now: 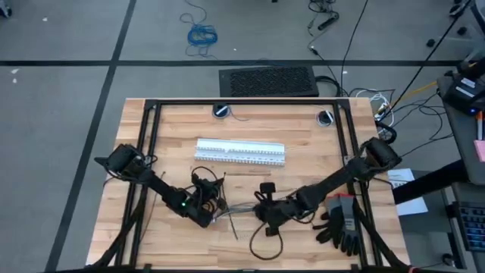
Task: Ziptie cables
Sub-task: Wrap the cables together using a zip tie
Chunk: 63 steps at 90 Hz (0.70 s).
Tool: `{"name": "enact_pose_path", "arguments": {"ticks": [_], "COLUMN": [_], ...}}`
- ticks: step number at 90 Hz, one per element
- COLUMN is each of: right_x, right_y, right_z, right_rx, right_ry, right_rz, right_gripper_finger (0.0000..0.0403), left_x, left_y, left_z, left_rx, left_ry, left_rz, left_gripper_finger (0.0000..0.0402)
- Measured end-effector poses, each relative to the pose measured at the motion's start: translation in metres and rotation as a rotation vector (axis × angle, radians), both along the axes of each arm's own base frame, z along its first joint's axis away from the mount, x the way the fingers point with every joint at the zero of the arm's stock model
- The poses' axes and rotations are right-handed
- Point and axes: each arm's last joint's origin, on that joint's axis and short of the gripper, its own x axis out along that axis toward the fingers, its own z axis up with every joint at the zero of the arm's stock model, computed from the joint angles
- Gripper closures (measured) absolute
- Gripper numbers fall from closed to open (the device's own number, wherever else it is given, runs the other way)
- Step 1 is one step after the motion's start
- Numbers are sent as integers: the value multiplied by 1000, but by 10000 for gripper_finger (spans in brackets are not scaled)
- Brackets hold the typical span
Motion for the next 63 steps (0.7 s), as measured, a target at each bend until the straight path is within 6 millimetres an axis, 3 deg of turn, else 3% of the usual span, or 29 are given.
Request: {"name": "enact_pose_path", "arguments": {"ticks": [15,27,45,63], "right_x": [-4,-9,-15,-18], "right_y": [13,23,40,49], "right_z": [-16,-17,-13,-26], "right_rx": [18,48,80,106], "right_ry": [67,58,-10,20], "right_rz": [65,41,53,17], "right_gripper_finger": [325,298,297,300], "left_x": [4,6,11,28], "left_y": [-7,-12,-23,-42], "left_z": [-1,-10,-24,-15], "left_rx": [-89,-140,-132,-173], "left_ry": [-82,-105,-93,-154], "left_rz": [-17,-3,-3,-19], "left_gripper_finger": [402,402,402,401]}}
